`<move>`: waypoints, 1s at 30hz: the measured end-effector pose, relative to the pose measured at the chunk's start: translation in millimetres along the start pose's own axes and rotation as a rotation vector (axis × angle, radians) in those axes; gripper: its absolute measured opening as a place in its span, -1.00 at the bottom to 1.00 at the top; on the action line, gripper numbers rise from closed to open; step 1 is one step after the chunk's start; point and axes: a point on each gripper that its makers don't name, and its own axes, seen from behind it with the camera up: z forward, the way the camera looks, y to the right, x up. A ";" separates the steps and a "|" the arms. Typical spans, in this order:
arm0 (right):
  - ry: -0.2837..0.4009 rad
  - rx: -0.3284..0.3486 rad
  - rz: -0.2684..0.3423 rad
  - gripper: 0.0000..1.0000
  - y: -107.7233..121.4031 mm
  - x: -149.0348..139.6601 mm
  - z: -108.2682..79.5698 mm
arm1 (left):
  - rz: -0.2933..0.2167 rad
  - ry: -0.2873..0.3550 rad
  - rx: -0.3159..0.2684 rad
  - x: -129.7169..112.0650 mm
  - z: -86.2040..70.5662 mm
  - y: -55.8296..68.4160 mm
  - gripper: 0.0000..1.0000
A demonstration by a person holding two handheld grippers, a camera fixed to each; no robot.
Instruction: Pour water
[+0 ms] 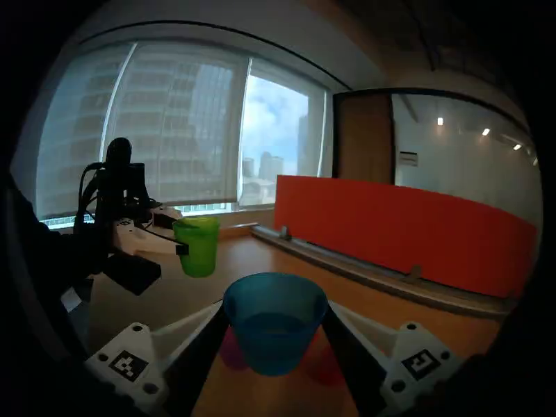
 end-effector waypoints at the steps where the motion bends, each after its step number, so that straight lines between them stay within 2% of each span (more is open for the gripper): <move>1: 0.004 0.000 0.001 0.82 0.1 1.8 0.1 | 0.000 0.001 -0.002 0.0 0.1 0.5 0.69; 19: 0.033 0.006 -0.044 0.82 3.3 27.9 4.6 | 0.011 -0.008 -0.033 -10.2 4.9 15.9 0.69; 30: 0.032 0.029 -0.144 0.82 -1.7 48.1 9.7 | 0.011 -0.017 -0.019 -20.8 8.7 15.5 0.67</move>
